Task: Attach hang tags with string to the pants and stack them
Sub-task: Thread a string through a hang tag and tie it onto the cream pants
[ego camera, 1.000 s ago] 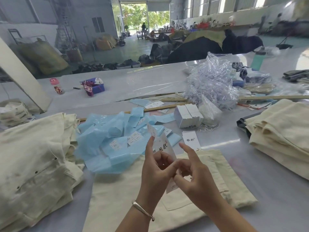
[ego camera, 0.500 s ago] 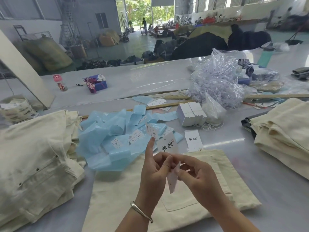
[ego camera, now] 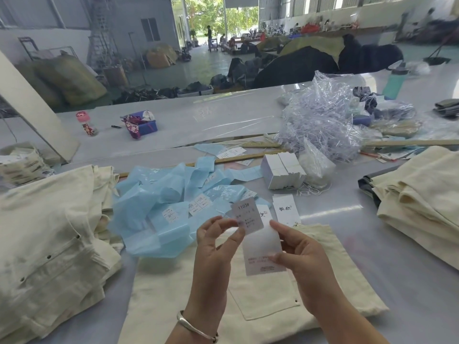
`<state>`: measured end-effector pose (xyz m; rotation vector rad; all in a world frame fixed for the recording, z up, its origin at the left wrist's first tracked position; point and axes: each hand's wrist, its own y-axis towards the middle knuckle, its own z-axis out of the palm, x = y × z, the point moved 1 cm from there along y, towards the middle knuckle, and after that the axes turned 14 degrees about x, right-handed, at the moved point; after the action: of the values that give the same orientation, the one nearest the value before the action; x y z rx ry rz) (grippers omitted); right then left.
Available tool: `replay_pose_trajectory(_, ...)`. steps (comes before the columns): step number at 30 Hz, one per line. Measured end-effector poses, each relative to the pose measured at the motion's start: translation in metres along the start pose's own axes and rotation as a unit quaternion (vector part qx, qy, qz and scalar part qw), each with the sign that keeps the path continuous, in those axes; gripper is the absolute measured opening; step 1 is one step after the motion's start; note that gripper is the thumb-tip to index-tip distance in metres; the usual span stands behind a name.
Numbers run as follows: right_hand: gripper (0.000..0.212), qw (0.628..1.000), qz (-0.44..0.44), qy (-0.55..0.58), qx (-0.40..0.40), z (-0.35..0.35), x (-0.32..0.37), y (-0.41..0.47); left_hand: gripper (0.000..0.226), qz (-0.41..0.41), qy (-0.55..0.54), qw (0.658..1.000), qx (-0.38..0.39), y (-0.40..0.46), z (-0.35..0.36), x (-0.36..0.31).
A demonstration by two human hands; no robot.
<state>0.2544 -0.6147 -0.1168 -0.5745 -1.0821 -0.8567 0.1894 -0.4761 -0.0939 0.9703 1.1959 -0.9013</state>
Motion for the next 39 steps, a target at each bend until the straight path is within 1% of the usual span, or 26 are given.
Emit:
replay_pose_trajectory(2, 0.065, 1.000, -0.015, 0.014, 0.009, 0.001, -0.001, 0.000, 0.015, -0.018, -0.012, 1.000, 0.011, 0.001, 0.001, -0.002)
replay_pose_trajectory(5, 0.068, 0.999, -0.024, 0.003, 0.022, 0.004, -0.002, -0.001, 0.018, -0.015, 0.059, 0.998, 0.006, 0.000, 0.005, -0.001)
replay_pose_trajectory(9, 0.069, 0.999, -0.016, -0.038, 0.027, 0.006, -0.003, -0.002, 0.024, -0.019, 0.109, 0.994, -0.005, 0.003, 0.006, 0.003)
replay_pose_trajectory(13, 0.070, 0.997, -0.026, -0.058, 0.033, 0.006, -0.001, -0.005, 0.013, -0.045, 0.104, 0.994, 0.006, 0.005, 0.005, 0.012)
replay_pose_trajectory(16, 0.070, 0.996, -0.035, -0.074, 0.033, 0.007, 0.001, -0.006, 0.013, -0.038, 0.128, 0.991, 0.000, 0.006, 0.008, 0.014)
replay_pose_trajectory(19, 0.069, 0.995, -0.043, -0.083, 0.031, 0.007, 0.003, -0.006, 0.020, -0.029, 0.156, 0.987, -0.008, 0.007, 0.009, 0.015)
replay_pose_trajectory(22, 0.066, 0.995, -0.054, -0.073, 0.032, 0.009, 0.005, -0.008, 0.031, -0.030, 0.154, 0.988, -0.005, 0.005, 0.011, 0.016)
replay_pose_trajectory(28, 0.064, 0.994, -0.079, -0.077, 0.025, 0.015, 0.008, -0.011, 0.046, 0.011, 0.184, 0.983, -0.022, -0.004, 0.018, 0.014)
replay_pose_trajectory(29, 0.064, 0.993, -0.081, -0.080, 0.024, 0.016, 0.009, -0.012, 0.050, 0.014, 0.176, 0.984, -0.020, -0.007, 0.020, 0.013)
replay_pose_trajectory(30, 0.064, 0.993, -0.083, -0.079, 0.023, 0.016, 0.010, -0.012, 0.059, 0.014, 0.160, 0.987, -0.014, -0.008, 0.021, 0.011)
replay_pose_trajectory(32, 0.065, 0.994, -0.084, -0.072, 0.022, 0.017, 0.011, -0.014, 0.091, 0.001, 0.111, 0.994, 0.007, -0.009, 0.020, 0.007)
replay_pose_trajectory(33, 0.065, 0.994, -0.083, -0.067, 0.022, 0.017, 0.011, -0.014, 0.100, -0.002, 0.083, 0.996, 0.015, -0.009, 0.019, 0.005)
replay_pose_trajectory(34, 0.065, 0.994, -0.081, -0.062, 0.024, 0.017, 0.010, -0.015, 0.102, 0.004, 0.056, 0.998, 0.021, -0.009, 0.018, 0.004)
replay_pose_trajectory(37, 0.065, 0.997, -0.071, -0.021, 0.033, 0.016, 0.011, -0.017, 0.094, 0.028, -0.036, 0.998, 0.044, -0.009, 0.016, -0.002)
replay_pose_trajectory(39, 0.060, 0.997, -0.062, 0.030, 0.046, 0.017, 0.014, -0.016, 0.090, 0.023, -0.061, 0.996, 0.053, -0.010, 0.016, -0.003)
